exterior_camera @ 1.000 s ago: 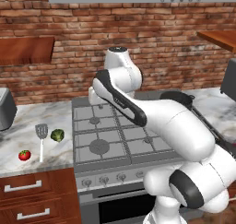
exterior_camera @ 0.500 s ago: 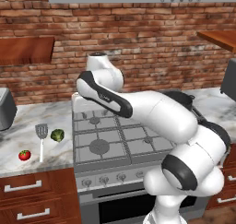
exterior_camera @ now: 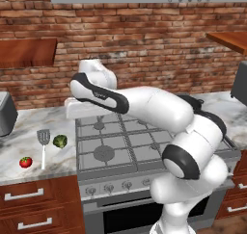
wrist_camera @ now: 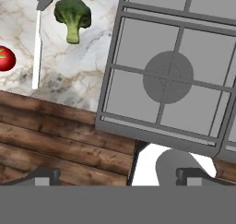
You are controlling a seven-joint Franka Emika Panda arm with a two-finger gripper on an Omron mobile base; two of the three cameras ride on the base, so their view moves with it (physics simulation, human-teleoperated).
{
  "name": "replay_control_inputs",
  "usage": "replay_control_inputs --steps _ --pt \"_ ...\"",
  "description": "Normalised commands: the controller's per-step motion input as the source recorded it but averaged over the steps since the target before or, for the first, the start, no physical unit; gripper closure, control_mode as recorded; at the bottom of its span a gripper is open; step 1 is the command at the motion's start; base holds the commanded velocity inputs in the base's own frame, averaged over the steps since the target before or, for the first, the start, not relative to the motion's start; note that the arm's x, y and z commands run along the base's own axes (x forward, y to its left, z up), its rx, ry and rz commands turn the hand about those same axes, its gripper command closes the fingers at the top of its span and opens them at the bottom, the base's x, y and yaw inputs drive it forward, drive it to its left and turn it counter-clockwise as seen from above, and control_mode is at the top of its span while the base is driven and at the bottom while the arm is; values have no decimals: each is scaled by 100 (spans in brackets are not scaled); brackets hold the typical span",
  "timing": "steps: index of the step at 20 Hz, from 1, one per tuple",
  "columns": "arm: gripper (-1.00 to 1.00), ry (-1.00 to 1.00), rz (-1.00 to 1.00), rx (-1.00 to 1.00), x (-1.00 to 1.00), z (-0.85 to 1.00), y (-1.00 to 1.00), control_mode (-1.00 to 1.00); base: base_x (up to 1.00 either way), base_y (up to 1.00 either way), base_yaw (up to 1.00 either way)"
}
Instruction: Put the tomato and broccoli in the pot. Retrieve the spatula and lightly stir the vegetables in the pot.
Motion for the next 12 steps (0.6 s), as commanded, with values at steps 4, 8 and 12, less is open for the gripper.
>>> replay_control_inputs --steps 4,8,12 --pt "-100 -7 0 -3 4 -25 26 -100 0 0 0" --pt "-100 -11 0 -3 19 -44 35 -100 0 0 0" --pt "-100 -8 0 -2 25 -37 33 -100 0 0 0"
